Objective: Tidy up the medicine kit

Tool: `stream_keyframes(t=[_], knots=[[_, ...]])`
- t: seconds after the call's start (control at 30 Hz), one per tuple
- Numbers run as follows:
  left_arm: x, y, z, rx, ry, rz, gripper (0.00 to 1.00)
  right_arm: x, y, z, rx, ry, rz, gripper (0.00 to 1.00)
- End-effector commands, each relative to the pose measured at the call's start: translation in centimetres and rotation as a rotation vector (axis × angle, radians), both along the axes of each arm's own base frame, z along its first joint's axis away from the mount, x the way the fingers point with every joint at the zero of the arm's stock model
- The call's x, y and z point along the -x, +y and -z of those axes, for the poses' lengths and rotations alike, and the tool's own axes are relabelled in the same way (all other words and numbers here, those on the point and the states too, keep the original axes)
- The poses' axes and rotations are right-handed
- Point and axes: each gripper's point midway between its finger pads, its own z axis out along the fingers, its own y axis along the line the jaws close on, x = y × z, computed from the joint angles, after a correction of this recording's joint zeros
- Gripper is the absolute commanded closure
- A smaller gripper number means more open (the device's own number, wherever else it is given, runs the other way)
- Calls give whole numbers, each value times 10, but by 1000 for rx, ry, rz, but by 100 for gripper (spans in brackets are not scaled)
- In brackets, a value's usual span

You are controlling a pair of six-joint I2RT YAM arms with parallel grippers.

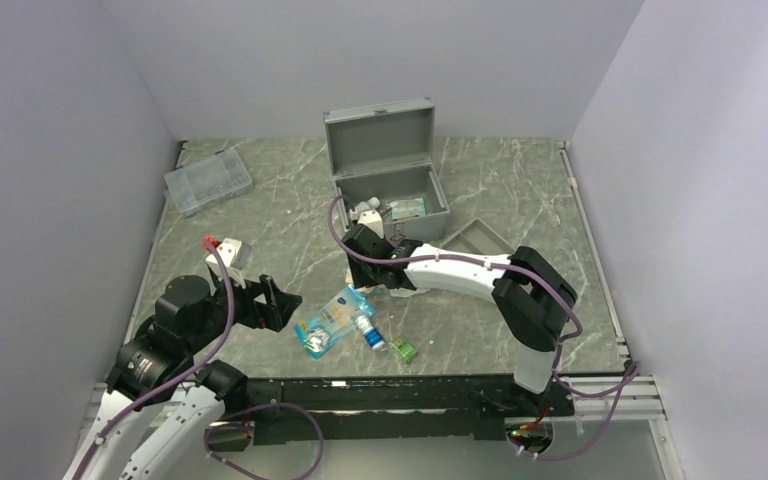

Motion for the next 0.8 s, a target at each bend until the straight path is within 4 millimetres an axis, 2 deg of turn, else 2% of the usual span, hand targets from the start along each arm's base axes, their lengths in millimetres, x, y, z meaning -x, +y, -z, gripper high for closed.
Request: stream_keyframes(t=[0.0, 0.2, 0.67, 0.77], knots=[[-3, -2, -9, 16, -31, 2, 1, -16, 9, -12, -39, -58, 45, 55], [-2, -2, -9, 15, -30, 5, 1, -19, 7, 1, -30, -69, 65, 61], [-3, -3, -9, 16, -29, 8, 0, -20, 1, 35, 30, -37, 99, 62], [-3, -3, -9, 15, -29, 8, 1, -18, 0, 41, 36, -30, 97, 68]])
